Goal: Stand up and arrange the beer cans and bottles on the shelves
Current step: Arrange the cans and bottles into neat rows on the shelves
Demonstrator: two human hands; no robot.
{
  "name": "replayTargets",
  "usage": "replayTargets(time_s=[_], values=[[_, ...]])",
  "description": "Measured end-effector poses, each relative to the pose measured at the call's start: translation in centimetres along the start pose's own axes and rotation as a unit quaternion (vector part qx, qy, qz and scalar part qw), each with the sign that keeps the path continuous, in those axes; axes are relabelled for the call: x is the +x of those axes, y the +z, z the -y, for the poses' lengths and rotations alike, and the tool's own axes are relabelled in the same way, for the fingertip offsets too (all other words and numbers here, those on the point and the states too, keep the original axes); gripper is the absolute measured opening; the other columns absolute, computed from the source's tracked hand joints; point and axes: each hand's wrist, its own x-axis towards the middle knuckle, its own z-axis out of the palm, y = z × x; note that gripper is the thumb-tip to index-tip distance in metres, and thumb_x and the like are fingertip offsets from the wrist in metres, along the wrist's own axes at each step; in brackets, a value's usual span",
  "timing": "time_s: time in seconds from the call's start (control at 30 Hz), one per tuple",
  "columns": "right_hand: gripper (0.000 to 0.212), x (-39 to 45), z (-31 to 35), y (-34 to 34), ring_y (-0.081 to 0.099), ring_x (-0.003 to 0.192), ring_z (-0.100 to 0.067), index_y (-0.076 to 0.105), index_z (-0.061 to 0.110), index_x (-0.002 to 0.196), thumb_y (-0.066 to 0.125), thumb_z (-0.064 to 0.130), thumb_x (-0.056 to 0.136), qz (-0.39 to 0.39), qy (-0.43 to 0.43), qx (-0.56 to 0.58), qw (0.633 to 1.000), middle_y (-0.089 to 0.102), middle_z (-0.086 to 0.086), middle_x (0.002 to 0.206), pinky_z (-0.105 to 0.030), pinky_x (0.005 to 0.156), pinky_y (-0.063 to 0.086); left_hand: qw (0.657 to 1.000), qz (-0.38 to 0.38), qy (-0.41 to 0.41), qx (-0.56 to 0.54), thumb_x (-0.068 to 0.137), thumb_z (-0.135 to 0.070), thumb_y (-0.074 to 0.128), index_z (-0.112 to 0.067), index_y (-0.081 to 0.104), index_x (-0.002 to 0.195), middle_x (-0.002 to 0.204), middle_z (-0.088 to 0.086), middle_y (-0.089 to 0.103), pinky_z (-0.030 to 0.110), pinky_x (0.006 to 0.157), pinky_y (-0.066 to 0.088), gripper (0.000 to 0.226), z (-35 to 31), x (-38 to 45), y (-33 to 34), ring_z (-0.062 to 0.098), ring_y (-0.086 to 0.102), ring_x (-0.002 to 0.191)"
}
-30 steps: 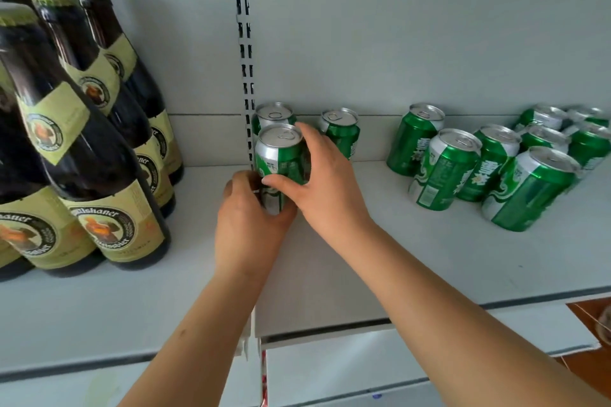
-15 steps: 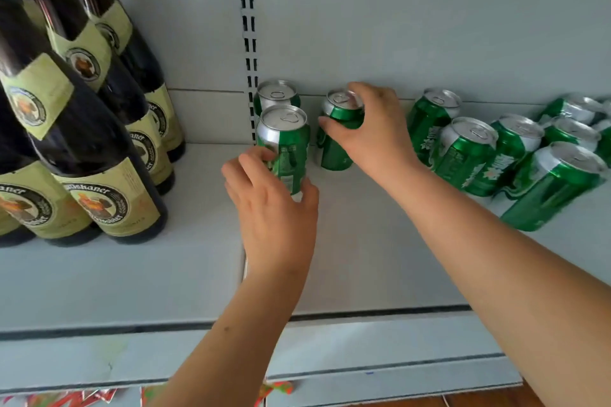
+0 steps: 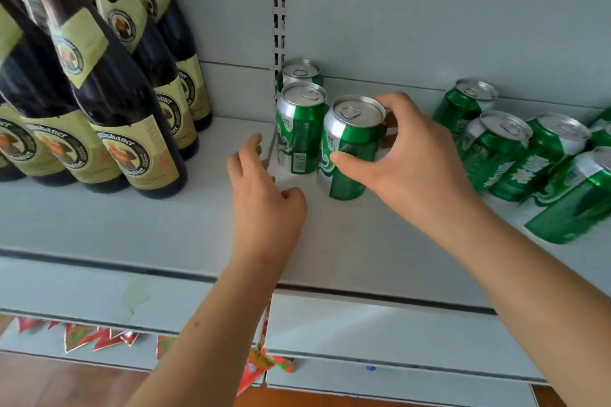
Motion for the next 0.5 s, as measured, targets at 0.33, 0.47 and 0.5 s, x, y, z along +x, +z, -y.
replayTargets(time_s=[0.33, 0.47, 0.5], values=[[0.071, -1.9, 1.5, 3.5, 0.058, 0.105, -0.01, 0.054, 0.025, 0.132, 0.083, 0.037, 0.068, 0.041, -0.089, 0.083, 0.992, 0.059, 0.005, 0.115, -0.032, 0.087, 0.053, 0.993, -0.003, 0.079, 0.084, 0.081, -0.044, 0.07, -0.027, 0.05, 0.132, 0.116, -0.011, 0.058, 0.02, 0.082, 0.042, 0.058, 0.5, -3.0, -2.3, 0.006, 0.055, 0.104], [0.067, -1.3, 1.1, 5.0, 0.059, 0.107, -0.012, 0.053, 0.019, 0.129, 0.081, 0.04, 0.071, 0.025, -0.088, 0.095, 0.991, 0.061, 0.003, 0.118, -0.032, 0.09, 0.051, 0.993, -0.008, 0.073, 0.089, 0.083, -0.042, 0.068, -0.025, 0.053, 0.13, 0.113, -0.008, 0.058, 0.02, 0.08, 0.042, 0.052, 0.9, -2.1, -2.1, 0.009, 0.056, 0.101], [0.067, -1.3, 1.0, 5.1, 0.058, 0.107, -0.012, 0.054, 0.018, 0.129, 0.081, 0.04, 0.072, 0.023, -0.094, 0.091, 0.991, 0.06, 0.002, 0.118, -0.032, 0.09, 0.051, 0.993, -0.006, 0.074, 0.09, 0.082, -0.042, 0.068, -0.025, 0.052, 0.13, 0.113, -0.007, 0.058, 0.021, 0.081, 0.043, 0.053, 1.0, -2.0, -2.1, 0.009, 0.056, 0.101]])
